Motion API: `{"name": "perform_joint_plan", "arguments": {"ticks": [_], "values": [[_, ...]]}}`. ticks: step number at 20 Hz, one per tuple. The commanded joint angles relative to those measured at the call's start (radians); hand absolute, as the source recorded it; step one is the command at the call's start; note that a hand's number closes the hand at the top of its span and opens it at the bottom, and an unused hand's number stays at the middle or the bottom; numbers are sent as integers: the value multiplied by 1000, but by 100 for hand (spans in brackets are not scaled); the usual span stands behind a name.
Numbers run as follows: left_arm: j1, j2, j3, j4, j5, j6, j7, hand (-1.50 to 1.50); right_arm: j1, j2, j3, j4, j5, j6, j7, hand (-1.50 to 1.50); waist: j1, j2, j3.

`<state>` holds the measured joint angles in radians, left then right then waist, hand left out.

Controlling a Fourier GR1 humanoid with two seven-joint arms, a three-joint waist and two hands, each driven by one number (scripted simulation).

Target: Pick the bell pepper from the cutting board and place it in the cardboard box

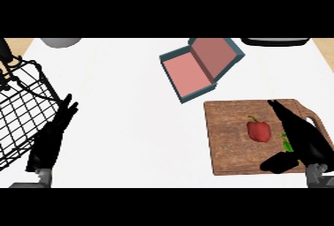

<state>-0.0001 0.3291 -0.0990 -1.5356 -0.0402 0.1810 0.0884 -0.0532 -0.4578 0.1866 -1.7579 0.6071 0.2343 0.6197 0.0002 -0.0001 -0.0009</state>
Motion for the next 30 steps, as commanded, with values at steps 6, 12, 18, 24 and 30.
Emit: {"name": "perform_joint_plan", "arguments": {"ticks": [6, 12, 18, 24, 30], "values": [[44, -22, 79, -9, -30, -72, -34, 0, 12, 91, -38, 41, 105, -4, -70, -150, 1, -1, 1], [-49, -90, 56, 4, -95, -41, 51, 0, -111, 159, -57, 111, 125, 47, -22, -150, 2, 0, 1], [24, -71, 139, 42, -55, -106, -63, 0, -4, 163, -80, 175, 163, -20, -169, -150, 0, 0, 1], [32, -133, 92, 0, -140, -72, -42, 0, -45, 246, -30, 220, 245, -21, -115, -150, 1, 0, 1], [23, -93, 145, -77, -108, -122, 48, 0, -54, 197, -58, 220, 288, -62, -210, 150, 1, -1, 1]]}}
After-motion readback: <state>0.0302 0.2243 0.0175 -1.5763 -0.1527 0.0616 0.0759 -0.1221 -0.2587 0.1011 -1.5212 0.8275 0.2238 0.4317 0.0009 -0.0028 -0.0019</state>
